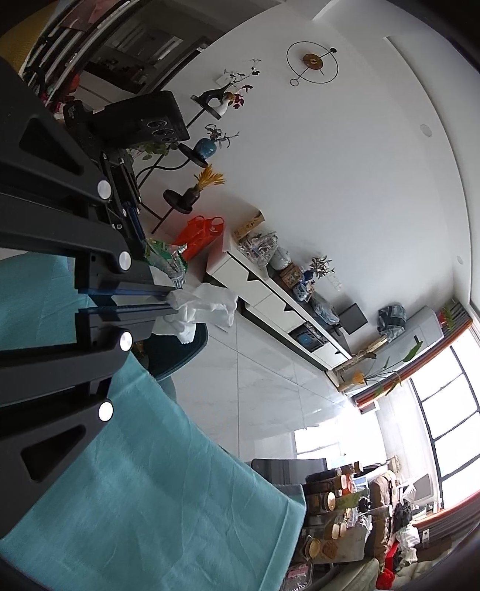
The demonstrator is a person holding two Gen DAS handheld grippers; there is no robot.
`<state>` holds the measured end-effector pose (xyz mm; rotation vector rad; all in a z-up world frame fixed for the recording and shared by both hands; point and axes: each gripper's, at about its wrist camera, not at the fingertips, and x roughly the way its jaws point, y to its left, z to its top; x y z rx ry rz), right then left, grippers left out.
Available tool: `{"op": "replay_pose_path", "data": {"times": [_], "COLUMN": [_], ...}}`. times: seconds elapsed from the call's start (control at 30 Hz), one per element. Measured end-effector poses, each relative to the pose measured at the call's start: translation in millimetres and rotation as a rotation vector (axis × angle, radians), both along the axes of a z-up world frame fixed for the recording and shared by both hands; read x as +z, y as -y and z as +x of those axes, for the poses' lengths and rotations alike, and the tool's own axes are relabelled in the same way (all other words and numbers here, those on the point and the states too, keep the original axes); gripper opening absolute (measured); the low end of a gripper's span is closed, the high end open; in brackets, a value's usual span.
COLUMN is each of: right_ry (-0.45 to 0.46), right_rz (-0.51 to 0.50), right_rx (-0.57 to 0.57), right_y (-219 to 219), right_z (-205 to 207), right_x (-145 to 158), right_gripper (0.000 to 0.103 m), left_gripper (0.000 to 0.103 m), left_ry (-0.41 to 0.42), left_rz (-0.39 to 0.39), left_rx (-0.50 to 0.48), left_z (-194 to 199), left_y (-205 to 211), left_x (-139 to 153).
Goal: Collect trash
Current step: 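Carry the plastic bag and tissue over the teal bin and open both tools, then move both open tools back over the table toward the orange peel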
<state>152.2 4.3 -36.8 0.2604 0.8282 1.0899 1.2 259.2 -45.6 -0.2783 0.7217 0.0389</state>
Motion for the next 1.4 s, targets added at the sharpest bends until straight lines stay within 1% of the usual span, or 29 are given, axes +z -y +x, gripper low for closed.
{"op": "replay_pose_path", "data": {"times": [0.23,0.47,0.53,0.67,0.7,0.77,0.87,0.9,0.93,0.97,1.03,1.07,1.1,1.17,1.27,1.4], "right_ry": [-0.017,-0.048,-0.056,-0.083,-0.080,-0.094,-0.103,-0.103,-0.106,-0.108,-0.090,-0.082,-0.080,-0.079,-0.073,-0.040], "right_rz": [-0.027,-0.053,-0.073,-0.109,-0.129,-0.153,-0.198,-0.210,-0.221,-0.227,-0.239,-0.244,-0.245,-0.236,-0.219,-0.197], "right_rx": [0.007,0.010,0.015,0.016,0.012,0.015,0.013,0.011,0.016,0.023,0.024,0.023,0.022,0.023,0.028,0.037], "right_y": [-19.2,-37.1,-46.6,-66.9,-72.9,-83.0,-94.7,-97.1,-99.8,-101.9,-102.7,-101.6,-102.3,-100.4,-94.7,-78.8], "right_z": [3.2,9.2,10.8,16.9,17.5,18.6,18.6,18.9,18.7,18.6,18.7,18.3,17.0,15.6,11.7,0.8], "right_x": [-8.2,-20.7,-26.0,-38.5,-42.2,-48.8,-57.4,-58.7,-59.8,-59.8,-57.8,-57.4,-56.7,-54.6,-50.9,-38.5], "right_gripper": [0.004,0.004,0.004,0.004,0.006,0.006,0.007,0.008,0.010,0.016,0.020,0.026,0.028,0.028,0.028,0.029], "left_gripper": [0.016,0.018,0.020,0.020,0.020,0.021,0.025,0.027,0.031,0.036,0.037,0.039,0.039,0.041,0.047,0.054], "left_ry": [-0.024,-0.054,-0.061,-0.086,-0.093,-0.097,-0.112,-0.117,-0.124,-0.125,-0.128,-0.129,-0.129,-0.120,-0.096,-0.053], "left_rz": [-0.021,-0.017,-0.016,-0.014,-0.011,-0.007,-0.008,-0.007,-0.005,-0.002,0.010,0.008,0.005,-0.003,-0.005,0.002], "left_rx": [0.012,0.026,0.034,0.050,0.057,0.059,0.068,0.072,0.078,0.078,0.088,0.088,0.093,0.099,0.102,0.090], "left_z": [3.5,14.4,16.7,23.4,25.5,26.6,30.3,30.4,32.1,32.7,34.7,34.0,33.4,30.4,25.3,13.4], "left_y": [-6.3,-6.8,-9.6,-12.3,-13.5,-15.2,-18.2,-19.5,-20.8,-21.3,-23.1,-25.2,-26.2,-25.2,-23.1,-18.6], "left_x": [-9.8,-21.2,-25.3,-35.1,-37.7,-41.2,-47.9,-50.8,-52.9,-53.5,-55.8,-55.9,-55.9,-54.2,-48.3,-38.5]}}
